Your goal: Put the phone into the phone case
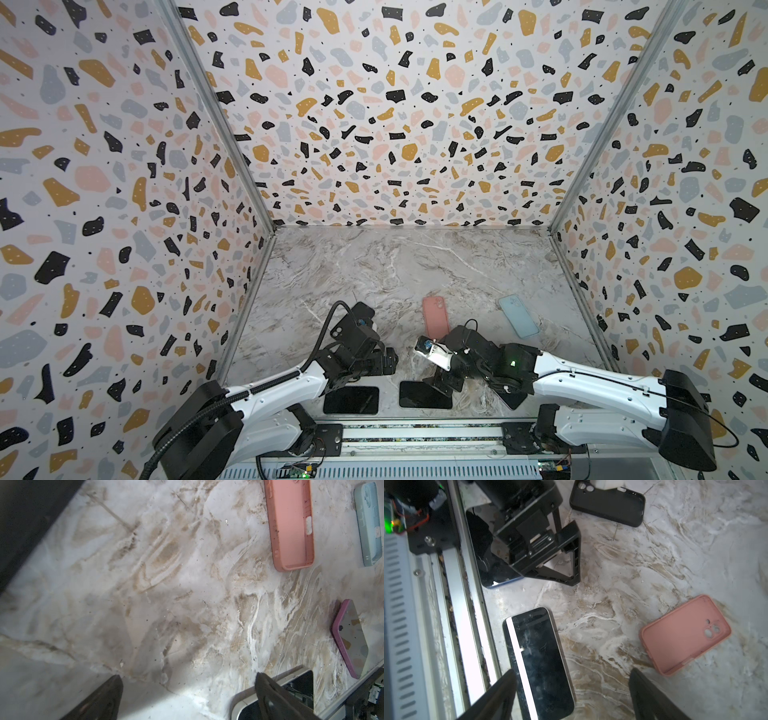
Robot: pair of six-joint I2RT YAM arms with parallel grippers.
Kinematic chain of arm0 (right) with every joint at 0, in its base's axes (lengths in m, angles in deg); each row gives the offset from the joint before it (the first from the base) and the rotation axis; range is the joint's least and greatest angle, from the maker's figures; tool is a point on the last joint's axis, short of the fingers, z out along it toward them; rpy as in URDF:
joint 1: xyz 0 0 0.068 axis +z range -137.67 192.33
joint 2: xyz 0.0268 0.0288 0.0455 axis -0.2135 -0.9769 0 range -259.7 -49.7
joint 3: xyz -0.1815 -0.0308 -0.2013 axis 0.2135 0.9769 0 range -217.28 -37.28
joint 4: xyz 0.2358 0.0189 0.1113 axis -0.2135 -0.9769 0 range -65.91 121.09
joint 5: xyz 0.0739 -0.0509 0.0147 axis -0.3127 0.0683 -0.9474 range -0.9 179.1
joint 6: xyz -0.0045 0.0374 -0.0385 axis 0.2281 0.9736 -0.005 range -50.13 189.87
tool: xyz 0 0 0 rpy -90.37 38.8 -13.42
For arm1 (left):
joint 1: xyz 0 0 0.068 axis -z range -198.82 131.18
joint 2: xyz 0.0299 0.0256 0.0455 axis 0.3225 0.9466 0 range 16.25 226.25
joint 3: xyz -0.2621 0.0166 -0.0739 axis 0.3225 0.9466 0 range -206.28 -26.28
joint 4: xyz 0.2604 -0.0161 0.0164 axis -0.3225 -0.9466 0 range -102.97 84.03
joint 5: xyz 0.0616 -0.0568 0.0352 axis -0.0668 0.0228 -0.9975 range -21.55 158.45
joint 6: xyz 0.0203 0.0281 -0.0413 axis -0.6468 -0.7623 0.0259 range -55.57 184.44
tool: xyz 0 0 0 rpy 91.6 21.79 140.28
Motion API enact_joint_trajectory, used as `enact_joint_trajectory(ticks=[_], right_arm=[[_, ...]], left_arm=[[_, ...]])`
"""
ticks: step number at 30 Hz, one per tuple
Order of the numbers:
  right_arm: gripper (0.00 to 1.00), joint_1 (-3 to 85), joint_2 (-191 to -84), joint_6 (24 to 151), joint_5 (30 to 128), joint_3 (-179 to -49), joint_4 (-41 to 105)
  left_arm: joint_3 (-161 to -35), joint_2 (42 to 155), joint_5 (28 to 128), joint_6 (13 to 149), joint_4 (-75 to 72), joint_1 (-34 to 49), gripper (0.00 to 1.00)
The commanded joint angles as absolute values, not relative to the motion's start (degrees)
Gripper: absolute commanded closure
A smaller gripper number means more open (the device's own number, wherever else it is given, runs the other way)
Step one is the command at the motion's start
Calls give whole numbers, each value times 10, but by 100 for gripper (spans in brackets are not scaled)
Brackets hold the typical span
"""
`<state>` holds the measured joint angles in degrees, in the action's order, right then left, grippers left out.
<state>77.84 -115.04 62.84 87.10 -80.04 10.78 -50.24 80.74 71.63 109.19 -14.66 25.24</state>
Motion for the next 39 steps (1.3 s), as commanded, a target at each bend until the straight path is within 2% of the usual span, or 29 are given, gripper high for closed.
enact_joint_trajectory(ticks=[1,13,31,39], right_arm=[[13,811,-1176,539,848,-810,56],[8,832,-1235,483,832,-794,64],[10,823,-1299,476,831,-767,127],[14,812,-1327,473,827,-755,136]], left_arm=[[-511,801,721,1098,-146,254,0],[-498,818,735,1095,-122,254,0],[-481,817,734,1100,-111,255,0],[-479,817,745,1099,-103,254,0]])
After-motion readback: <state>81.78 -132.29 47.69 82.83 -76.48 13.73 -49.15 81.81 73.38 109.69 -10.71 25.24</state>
